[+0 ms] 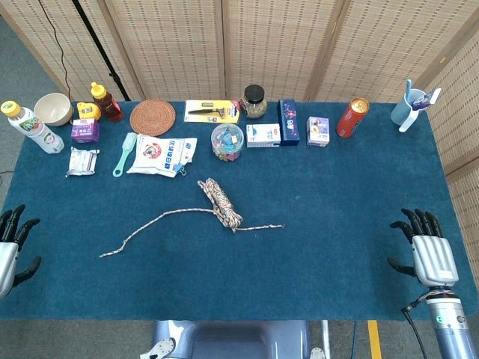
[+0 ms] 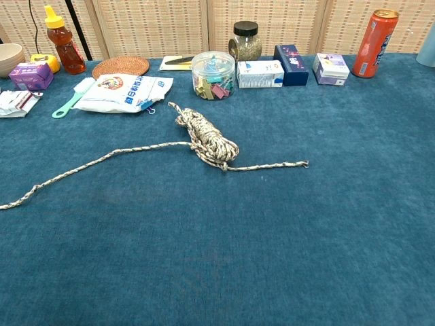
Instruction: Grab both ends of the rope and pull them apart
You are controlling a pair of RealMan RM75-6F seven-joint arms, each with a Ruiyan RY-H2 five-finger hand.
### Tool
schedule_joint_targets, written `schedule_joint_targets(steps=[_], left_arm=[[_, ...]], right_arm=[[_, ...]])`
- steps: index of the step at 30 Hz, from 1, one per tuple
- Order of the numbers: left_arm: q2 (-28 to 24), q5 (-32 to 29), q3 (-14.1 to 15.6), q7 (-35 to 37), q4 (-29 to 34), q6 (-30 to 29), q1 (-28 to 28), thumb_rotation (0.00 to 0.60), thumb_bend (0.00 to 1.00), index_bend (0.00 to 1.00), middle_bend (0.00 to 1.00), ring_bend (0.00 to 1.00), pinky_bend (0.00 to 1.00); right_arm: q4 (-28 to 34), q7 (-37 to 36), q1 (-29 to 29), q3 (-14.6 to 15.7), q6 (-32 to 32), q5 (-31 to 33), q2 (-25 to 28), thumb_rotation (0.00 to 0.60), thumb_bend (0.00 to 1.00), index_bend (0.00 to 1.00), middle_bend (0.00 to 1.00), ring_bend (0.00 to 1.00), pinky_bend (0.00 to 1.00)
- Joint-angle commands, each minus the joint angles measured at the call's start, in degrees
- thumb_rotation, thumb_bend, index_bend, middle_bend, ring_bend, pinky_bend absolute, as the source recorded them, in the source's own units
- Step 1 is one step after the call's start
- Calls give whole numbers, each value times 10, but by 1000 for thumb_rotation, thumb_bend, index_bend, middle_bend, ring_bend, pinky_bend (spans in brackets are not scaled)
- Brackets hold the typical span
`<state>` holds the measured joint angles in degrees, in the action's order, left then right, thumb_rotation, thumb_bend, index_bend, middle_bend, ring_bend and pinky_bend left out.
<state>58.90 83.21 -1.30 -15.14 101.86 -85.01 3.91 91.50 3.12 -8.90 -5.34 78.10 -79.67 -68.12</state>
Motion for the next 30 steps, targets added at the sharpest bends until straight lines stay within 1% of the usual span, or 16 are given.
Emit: schedule_joint_targets(steps=[1, 10, 17, 30], left_arm=[[1, -1, 0, 0, -1, 2, 0, 600, 274, 206, 36, 17, 15], [2, 4, -1, 3, -2, -1, 1, 600, 274, 206, 36, 17, 15], [-1, 4, 0, 5, 1, 4, 3, 600, 275, 212, 40, 38, 15], [-1, 7, -1, 0, 6, 9, 8, 600, 275, 235, 41, 38, 15]], right_arm=[[-1, 0, 0, 0, -1, 1, -1, 600, 198, 308, 133, 24, 12], [-1, -2, 0, 0, 1, -1, -1, 600, 198, 309, 134, 27, 20], [-3, -6, 2, 0, 3, -1, -3, 600, 197, 315, 141, 33, 28], [-8, -25, 5, 0, 8, -6, -4, 600, 198, 348, 167, 50, 40]])
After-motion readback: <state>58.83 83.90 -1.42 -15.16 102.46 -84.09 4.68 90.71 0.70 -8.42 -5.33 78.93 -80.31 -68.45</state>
